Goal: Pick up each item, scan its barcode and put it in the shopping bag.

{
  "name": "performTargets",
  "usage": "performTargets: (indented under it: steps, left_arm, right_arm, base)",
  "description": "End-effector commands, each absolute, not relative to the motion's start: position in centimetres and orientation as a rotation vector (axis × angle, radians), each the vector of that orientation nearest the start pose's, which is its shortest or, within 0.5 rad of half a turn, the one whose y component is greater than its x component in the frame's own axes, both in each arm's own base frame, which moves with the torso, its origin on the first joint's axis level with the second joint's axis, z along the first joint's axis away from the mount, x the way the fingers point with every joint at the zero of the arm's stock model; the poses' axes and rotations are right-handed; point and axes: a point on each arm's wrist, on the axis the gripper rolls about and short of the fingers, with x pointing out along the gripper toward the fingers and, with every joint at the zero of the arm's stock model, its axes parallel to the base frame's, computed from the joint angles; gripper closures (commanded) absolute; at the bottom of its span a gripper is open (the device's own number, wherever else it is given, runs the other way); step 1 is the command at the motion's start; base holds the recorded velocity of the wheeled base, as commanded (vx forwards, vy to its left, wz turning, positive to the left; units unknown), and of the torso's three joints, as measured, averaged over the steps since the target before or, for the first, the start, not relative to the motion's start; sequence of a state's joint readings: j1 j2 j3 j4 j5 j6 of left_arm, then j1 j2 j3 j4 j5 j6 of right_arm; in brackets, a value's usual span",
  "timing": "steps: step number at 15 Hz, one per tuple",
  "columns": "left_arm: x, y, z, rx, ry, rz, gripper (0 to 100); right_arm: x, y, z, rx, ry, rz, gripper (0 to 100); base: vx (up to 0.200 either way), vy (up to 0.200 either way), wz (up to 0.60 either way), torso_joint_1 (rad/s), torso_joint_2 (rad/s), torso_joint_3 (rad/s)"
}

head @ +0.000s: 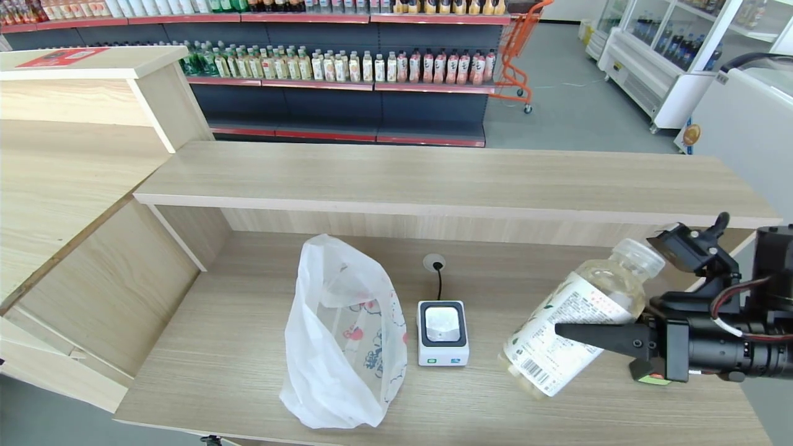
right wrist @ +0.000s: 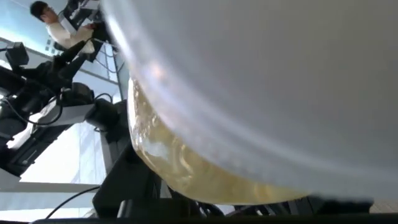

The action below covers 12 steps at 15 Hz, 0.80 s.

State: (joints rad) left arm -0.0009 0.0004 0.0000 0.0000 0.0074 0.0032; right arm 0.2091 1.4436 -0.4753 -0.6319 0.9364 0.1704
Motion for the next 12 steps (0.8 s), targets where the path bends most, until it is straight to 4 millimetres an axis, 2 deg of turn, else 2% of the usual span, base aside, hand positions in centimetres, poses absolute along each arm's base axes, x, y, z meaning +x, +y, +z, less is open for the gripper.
performTargets:
  steps: [1,4,12]
  left_arm:
    - [-2.3,0.0,7.5,0.003,0.000,0.006,0]
    - [-2.3,0.0,7.5,0.003,0.000,0.006,0]
    - [-2.3,0.0,7.5,0.003,0.000,0.006,0]
  right_arm:
    - [18.6,6.9,17.0,0.253,0.409,1.164,100]
    - [17.9,7.4,15.9,0.216,0.428,1.201,100]
    - [16.0,7.9,15.6,0.227,0.520,1.237,100]
  base:
    - [0.000,0.000,0.00,0.000,0.00,0.000]
    - [0.000,0.000,0.00,0.000,0.00,0.000]
    - [0.000,0.000,0.00,0.000,0.00,0.000]
